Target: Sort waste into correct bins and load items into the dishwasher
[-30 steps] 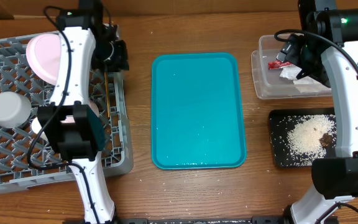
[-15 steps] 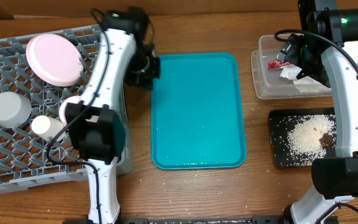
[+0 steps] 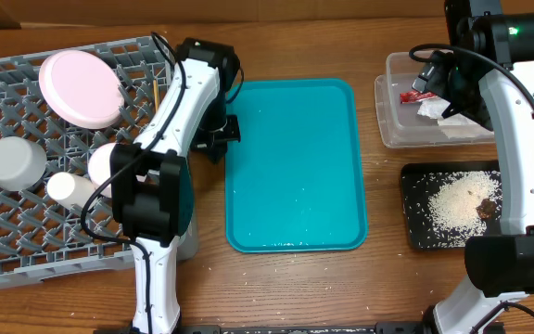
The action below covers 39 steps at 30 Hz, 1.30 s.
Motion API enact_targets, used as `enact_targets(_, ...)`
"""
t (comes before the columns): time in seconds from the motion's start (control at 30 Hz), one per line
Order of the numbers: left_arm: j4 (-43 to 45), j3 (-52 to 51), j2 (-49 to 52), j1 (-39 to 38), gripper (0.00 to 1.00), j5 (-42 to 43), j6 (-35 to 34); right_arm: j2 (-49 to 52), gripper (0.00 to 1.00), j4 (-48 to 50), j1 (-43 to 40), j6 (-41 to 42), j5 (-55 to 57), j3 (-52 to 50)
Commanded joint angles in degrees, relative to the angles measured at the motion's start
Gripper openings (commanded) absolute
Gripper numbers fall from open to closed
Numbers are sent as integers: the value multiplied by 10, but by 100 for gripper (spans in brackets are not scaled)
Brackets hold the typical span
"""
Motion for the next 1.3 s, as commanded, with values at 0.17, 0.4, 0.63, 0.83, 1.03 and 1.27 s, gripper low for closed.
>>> enact_targets(0.17,-23,-13,-15,2,4,-29,-15,-13,100,1,0,-5,2,11)
enact_targets(0.4,-45,-15,-15,2,4,-62,-19,-13,100,1,0,-5,2,11)
enact_targets(0.63,-7,-15,-16,3,5,-7,-29,-13,100,1,0,-5,2,11)
enact_targets(0.83,-3,-15,-51,1,5,5,-25,-13,100,1,0,-5,2,11)
enact_targets(1.03,4,-30,-127,2,4,10,15,-13,100,1,0,-5,1,11)
enact_targets(1.27,110,-176,-233,4,4,19,21,-13,100,1,0,-5,2,11)
